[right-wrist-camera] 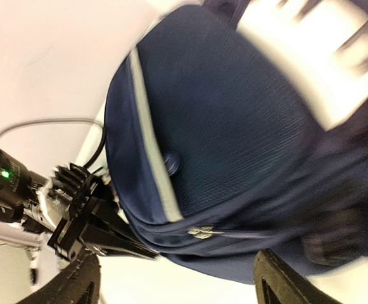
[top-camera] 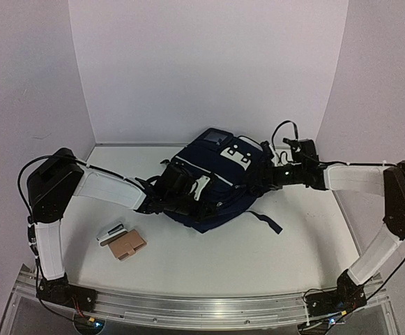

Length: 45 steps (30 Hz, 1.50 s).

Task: Pack the student bag
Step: Zip the student bag at the center of the board.

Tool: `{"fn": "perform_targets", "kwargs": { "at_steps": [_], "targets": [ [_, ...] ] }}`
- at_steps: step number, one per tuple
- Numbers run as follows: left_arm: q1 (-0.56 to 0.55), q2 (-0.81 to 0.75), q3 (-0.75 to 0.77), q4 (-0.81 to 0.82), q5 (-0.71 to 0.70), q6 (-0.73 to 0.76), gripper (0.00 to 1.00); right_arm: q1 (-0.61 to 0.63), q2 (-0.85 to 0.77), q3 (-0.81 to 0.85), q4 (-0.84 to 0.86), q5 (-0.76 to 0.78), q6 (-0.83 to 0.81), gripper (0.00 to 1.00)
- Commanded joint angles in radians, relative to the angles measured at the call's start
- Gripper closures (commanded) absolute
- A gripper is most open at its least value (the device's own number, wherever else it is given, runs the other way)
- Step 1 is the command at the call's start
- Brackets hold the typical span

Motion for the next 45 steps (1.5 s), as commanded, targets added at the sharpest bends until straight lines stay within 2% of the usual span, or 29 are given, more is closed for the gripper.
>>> {"fn": "perform_targets", "kwargs": {
  "at_steps": [1, 5, 12, 15, 17, 20, 22, 25, 35, 45],
  "targets": [
    [0.024, -0.068, -0.032, 0.019, -0.001, -0.030, 1.00, -0.108, -0.063, 0.064, -0.240, 0.060, -0.212, 0.12],
    [0.031, -0.082, -0.038, 0.005, -0.008, -0.024, 1.00, -0.123, 0.028, 0.086, -0.272, 0.098, -0.226, 0.14],
    [0.031, -0.109, -0.031, -0.046, -0.012, -0.011, 1.00, -0.126, 0.253, 0.179, -0.262, 0.066, -0.202, 0.17],
    [0.031, -0.106, -0.019, -0.070, -0.022, -0.002, 1.00, -0.125, 0.299, 0.193, -0.207, -0.016, -0.150, 0.26],
    [0.030, -0.097, -0.005, -0.094, -0.023, 0.003, 1.00, -0.124, 0.316, 0.185, -0.156, -0.072, -0.095, 0.39],
    [0.021, -0.075, 0.025, -0.115, -0.021, 0.006, 1.00, -0.110, 0.311, 0.153, -0.059, -0.128, -0.027, 0.63],
    [0.009, -0.058, 0.050, -0.132, -0.027, 0.008, 1.00, -0.090, 0.295, 0.130, -0.018, -0.138, 0.006, 0.81],
    [-0.020, -0.023, 0.107, -0.160, -0.051, 0.010, 1.00, -0.043, 0.269, 0.100, 0.037, -0.136, 0.042, 1.00],
    [-0.072, 0.086, 0.301, -0.237, -0.124, -0.059, 1.00, 0.119, 0.197, 0.022, 0.179, -0.073, 0.139, 1.00],
    [-0.098, 0.152, 0.393, -0.170, -0.123, -0.134, 1.00, 0.178, 0.163, -0.042, 0.288, -0.076, 0.190, 1.00]
  ]
}}
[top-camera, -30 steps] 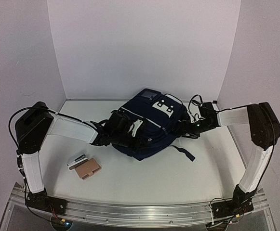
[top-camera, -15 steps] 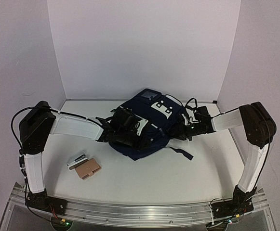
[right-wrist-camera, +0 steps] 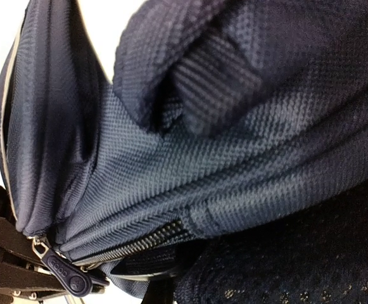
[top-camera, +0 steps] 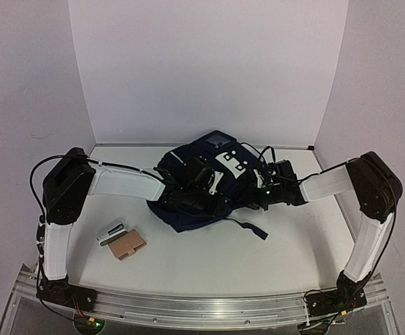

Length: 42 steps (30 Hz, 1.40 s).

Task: Pack the student bag
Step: Zip the student bag at the center of the board.

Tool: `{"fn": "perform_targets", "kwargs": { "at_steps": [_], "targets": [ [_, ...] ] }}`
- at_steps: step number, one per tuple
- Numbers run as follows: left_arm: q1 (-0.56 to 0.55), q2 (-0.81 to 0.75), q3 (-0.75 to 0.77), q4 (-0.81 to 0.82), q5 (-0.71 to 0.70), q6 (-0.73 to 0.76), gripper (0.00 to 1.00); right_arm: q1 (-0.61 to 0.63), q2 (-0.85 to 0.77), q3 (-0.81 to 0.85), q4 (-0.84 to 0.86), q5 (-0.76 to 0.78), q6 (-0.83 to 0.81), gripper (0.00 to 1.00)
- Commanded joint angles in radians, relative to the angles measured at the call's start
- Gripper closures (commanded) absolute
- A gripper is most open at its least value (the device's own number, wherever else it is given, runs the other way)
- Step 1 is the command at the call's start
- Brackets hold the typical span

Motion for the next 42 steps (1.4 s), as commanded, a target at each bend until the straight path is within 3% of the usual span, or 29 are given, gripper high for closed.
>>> {"fn": "perform_targets", "kwargs": {
  "at_steps": [1, 2, 6, 12, 21, 27, 30, 33, 37, 42],
  "targets": [
    [-0.033, 0.030, 0.090, 0.147, 0.025, -0.013, 1.00, 0.080, -0.085, -0.010, 0.130, -0.180, 0.016, 1.00],
    [-0.031, 0.017, 0.074, 0.167, 0.012, -0.013, 1.00, 0.072, -0.105, -0.017, 0.114, -0.180, 0.002, 0.97],
    [-0.007, -0.072, -0.030, 0.156, -0.031, -0.023, 1.00, -0.037, -0.193, 0.002, -0.154, -0.148, -0.206, 0.56],
    [0.034, -0.204, -0.214, 0.177, -0.081, -0.062, 1.00, -0.235, -0.268, 0.064, -0.387, -0.094, -0.404, 0.20],
    [0.048, -0.274, -0.238, 0.114, -0.095, -0.040, 1.00, -0.249, -0.024, 0.271, -0.399, 0.026, -0.517, 0.11],
    [0.043, -0.272, -0.211, 0.077, -0.066, -0.056, 1.00, -0.242, 0.091, 0.288, -0.407, -0.188, -0.537, 0.26],
    [0.006, -0.245, -0.138, -0.021, -0.142, -0.111, 1.00, -0.215, 0.071, 0.254, -0.383, -0.266, -0.494, 0.49],
    [-0.031, -0.192, -0.043, -0.120, -0.221, -0.256, 1.00, -0.171, 0.007, 0.199, -0.324, -0.283, -0.432, 0.72],
    [-0.079, -0.165, -0.012, -0.136, -0.313, -0.382, 1.00, -0.132, -0.063, 0.134, -0.257, -0.273, -0.366, 0.98],
    [-0.098, -0.133, 0.019, -0.111, -0.354, -0.463, 1.00, -0.101, -0.102, 0.092, -0.195, -0.268, -0.310, 1.00]
  ]
}}
